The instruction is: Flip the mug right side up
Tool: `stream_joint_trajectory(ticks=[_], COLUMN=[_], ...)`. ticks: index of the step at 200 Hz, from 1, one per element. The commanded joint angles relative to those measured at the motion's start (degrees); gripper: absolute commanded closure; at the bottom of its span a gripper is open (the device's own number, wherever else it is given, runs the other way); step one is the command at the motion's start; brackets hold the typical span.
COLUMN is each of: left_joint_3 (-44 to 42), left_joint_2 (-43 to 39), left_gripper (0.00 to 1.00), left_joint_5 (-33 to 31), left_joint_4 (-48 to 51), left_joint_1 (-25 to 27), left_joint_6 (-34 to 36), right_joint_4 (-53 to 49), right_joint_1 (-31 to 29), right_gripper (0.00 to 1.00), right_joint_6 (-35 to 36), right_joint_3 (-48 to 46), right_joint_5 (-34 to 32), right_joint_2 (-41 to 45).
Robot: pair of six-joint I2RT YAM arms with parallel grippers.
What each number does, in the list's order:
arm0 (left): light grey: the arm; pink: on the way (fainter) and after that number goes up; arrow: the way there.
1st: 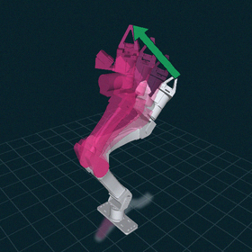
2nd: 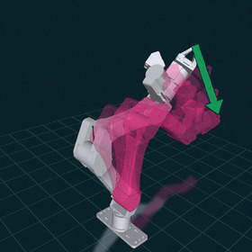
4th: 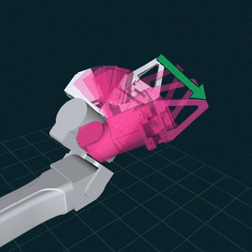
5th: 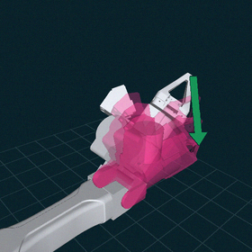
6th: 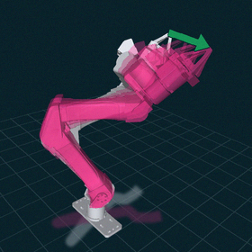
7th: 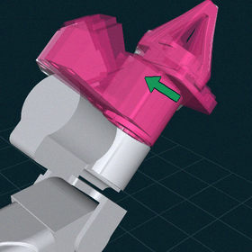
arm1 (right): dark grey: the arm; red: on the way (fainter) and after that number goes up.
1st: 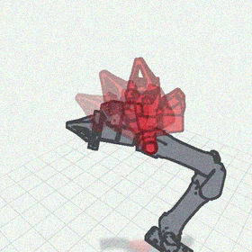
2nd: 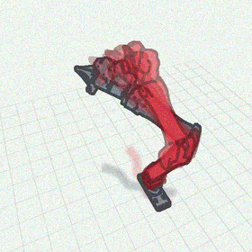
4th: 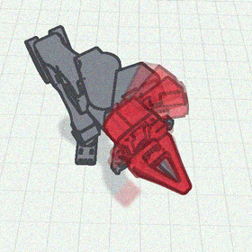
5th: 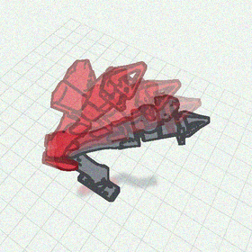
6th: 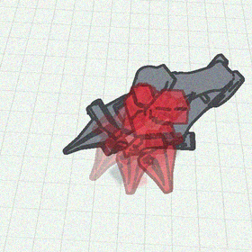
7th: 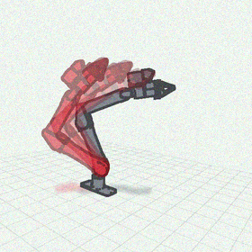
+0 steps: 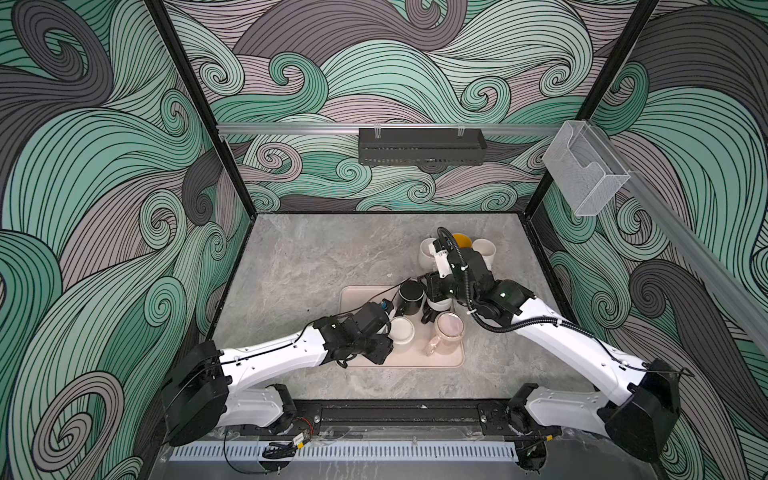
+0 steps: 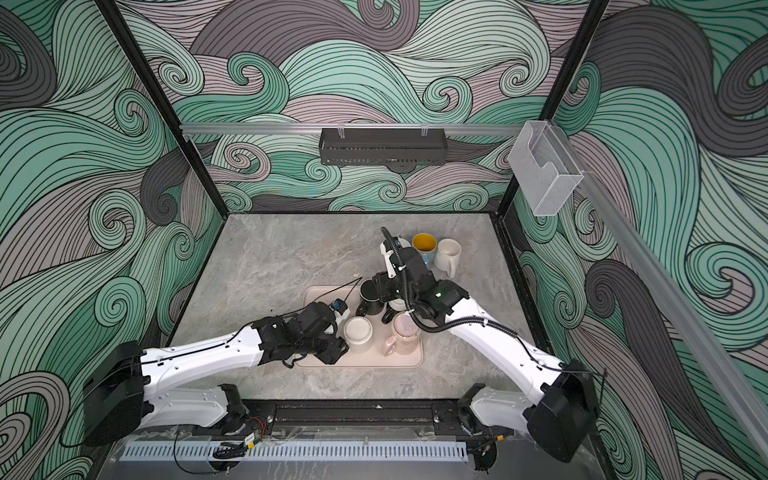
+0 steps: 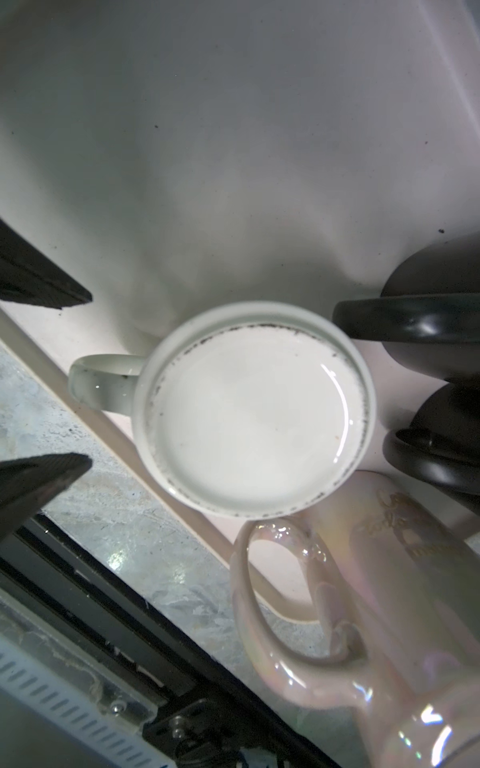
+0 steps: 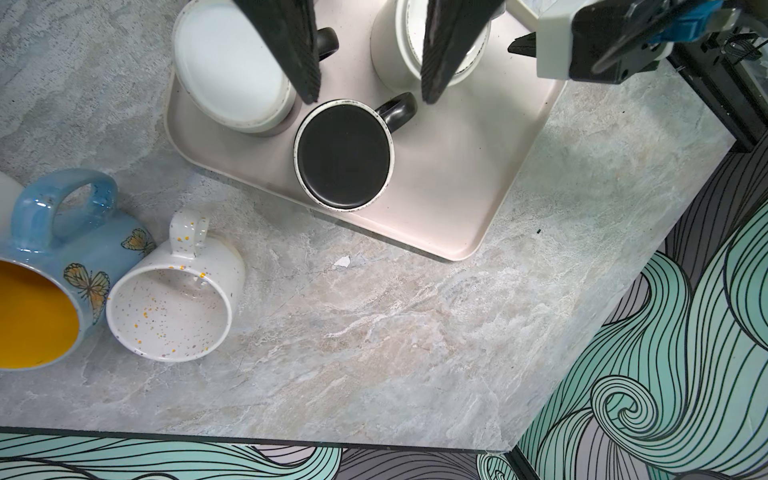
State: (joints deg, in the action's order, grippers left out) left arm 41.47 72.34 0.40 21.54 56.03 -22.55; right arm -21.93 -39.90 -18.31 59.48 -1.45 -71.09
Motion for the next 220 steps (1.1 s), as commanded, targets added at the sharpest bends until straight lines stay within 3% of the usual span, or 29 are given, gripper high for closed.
stream_joint_trajectory(ticks=[1, 220], left_joint_3=[0.65, -0.64], left_joint_2=[1.16, 6.03], left_gripper=[0.45, 0.63], left_joint_5=[0.12, -2.59], left_joint_4=[-2.61, -6.18], left_joint_1=[0.25, 0.3], left_joint_6=[0.12, -0.62], right_joint_4=[1.03, 3.88], right_joint_1=[0.35, 0.92], right_gripper=[0.58, 0.58], right_joint_6=[0.47, -0.86], right_joint_3=[-0.25, -2.62], right_joint_5=[-0.83, 0.62], right_joint_2=[-0.11, -1.79])
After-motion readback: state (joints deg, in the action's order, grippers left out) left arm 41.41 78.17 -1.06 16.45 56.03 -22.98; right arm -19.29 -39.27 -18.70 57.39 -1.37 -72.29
